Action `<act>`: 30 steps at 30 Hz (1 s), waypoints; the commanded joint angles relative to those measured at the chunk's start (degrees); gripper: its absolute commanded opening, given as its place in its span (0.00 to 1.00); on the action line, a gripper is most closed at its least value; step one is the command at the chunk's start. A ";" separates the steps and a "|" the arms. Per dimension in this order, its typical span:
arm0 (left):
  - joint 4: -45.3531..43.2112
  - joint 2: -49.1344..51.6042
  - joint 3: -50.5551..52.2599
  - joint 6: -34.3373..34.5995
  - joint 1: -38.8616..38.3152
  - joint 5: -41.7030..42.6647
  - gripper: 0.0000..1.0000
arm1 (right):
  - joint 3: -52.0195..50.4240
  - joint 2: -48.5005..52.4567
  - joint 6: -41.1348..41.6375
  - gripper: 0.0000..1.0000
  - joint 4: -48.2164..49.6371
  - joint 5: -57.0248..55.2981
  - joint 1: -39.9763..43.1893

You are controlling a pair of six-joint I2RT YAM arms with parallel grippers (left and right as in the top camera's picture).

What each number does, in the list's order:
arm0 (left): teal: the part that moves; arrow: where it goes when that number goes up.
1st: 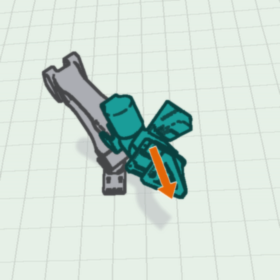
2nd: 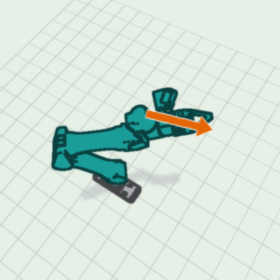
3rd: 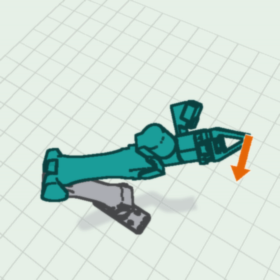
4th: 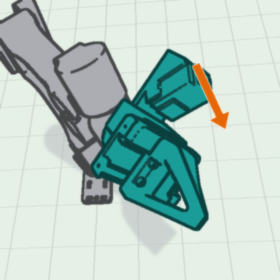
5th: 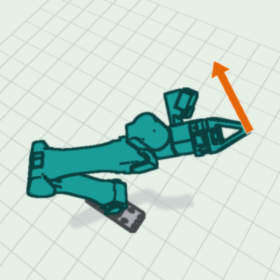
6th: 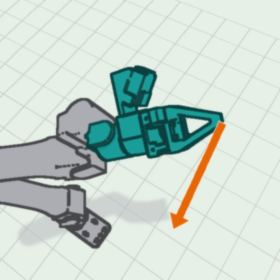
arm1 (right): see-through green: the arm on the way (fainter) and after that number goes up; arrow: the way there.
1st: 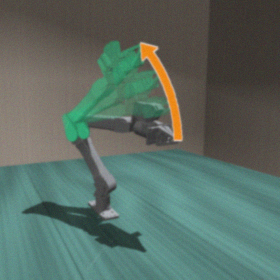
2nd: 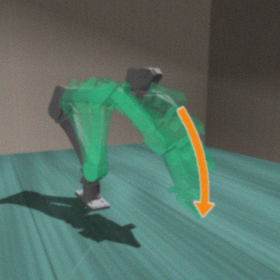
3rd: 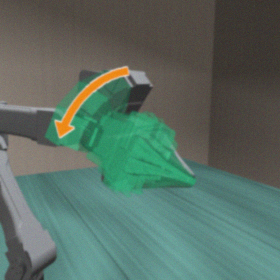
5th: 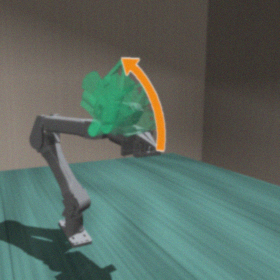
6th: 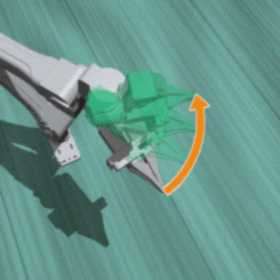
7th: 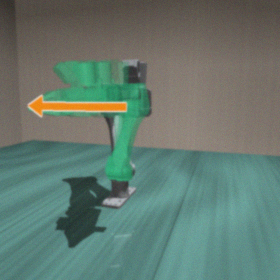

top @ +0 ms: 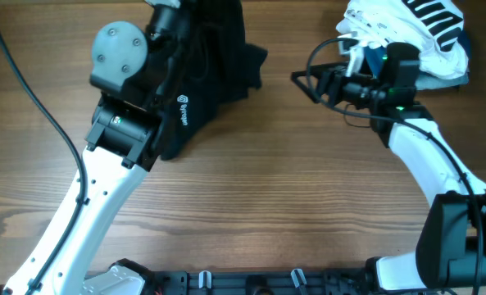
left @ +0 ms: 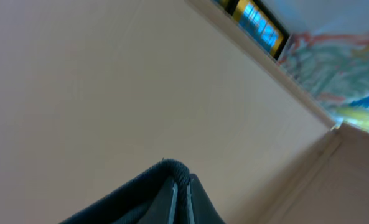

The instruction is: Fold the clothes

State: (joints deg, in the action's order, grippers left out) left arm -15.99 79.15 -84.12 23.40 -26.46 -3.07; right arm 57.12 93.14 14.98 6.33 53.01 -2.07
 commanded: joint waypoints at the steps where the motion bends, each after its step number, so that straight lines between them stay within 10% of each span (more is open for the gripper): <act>1: -3.45 -0.83 -4.59 -0.44 0.26 -0.07 0.04 | 0.50 2.91 0.26 0.85 0.87 -0.90 -3.89; 21: -4.22 -0.94 -7.52 -0.66 1.25 -3.08 0.04 | 0.50 14.23 3.76 0.72 14.64 10.78 -13.57; 30: -12.74 -0.94 -7.52 -0.63 1.25 -4.07 0.04 | 0.50 14.27 3.76 0.87 13.38 2.16 -18.23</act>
State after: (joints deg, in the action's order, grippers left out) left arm -24.73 79.18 -89.78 23.27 -25.50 -6.17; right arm 57.14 106.54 18.15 19.70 57.63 -19.59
